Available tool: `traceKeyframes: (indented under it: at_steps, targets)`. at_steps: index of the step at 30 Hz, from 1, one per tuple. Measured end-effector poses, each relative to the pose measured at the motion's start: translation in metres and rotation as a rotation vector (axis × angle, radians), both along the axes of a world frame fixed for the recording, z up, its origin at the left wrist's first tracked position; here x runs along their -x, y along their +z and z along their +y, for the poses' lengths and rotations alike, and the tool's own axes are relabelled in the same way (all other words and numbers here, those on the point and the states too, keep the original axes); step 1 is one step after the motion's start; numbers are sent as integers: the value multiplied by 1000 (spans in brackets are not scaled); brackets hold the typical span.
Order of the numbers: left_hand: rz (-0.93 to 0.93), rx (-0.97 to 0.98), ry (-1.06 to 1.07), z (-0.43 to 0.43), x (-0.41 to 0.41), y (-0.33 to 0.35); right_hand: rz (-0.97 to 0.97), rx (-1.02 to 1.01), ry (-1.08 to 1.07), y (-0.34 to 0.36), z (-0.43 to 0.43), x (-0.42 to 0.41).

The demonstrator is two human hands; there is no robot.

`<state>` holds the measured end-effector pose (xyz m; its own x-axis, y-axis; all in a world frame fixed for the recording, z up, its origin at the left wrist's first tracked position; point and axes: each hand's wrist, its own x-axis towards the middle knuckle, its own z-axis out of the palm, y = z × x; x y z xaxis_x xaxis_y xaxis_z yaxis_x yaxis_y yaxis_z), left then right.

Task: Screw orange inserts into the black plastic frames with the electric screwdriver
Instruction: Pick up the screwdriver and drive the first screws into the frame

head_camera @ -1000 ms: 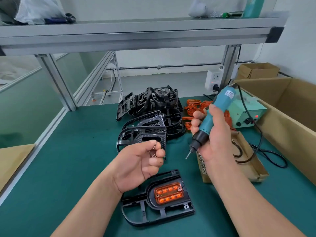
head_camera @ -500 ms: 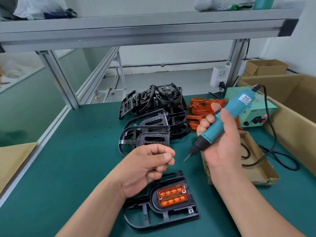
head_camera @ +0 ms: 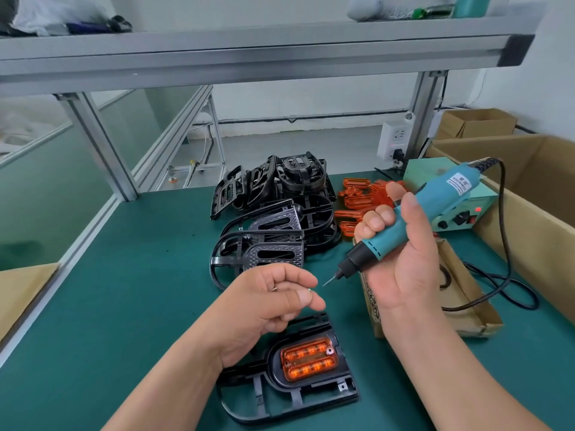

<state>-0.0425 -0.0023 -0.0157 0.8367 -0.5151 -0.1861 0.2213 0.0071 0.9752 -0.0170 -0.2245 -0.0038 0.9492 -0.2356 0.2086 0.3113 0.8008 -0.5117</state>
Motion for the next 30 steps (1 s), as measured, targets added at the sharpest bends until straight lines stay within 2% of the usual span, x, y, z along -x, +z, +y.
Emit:
traceKeyframes:
  at_steps: [13,30]
  targets:
    - [-50,-92,5,-5,4,2,-24,-19,41,1,7,3]
    - [-71,-122,27,-8,5,1,8,5,62,-2,13,4]
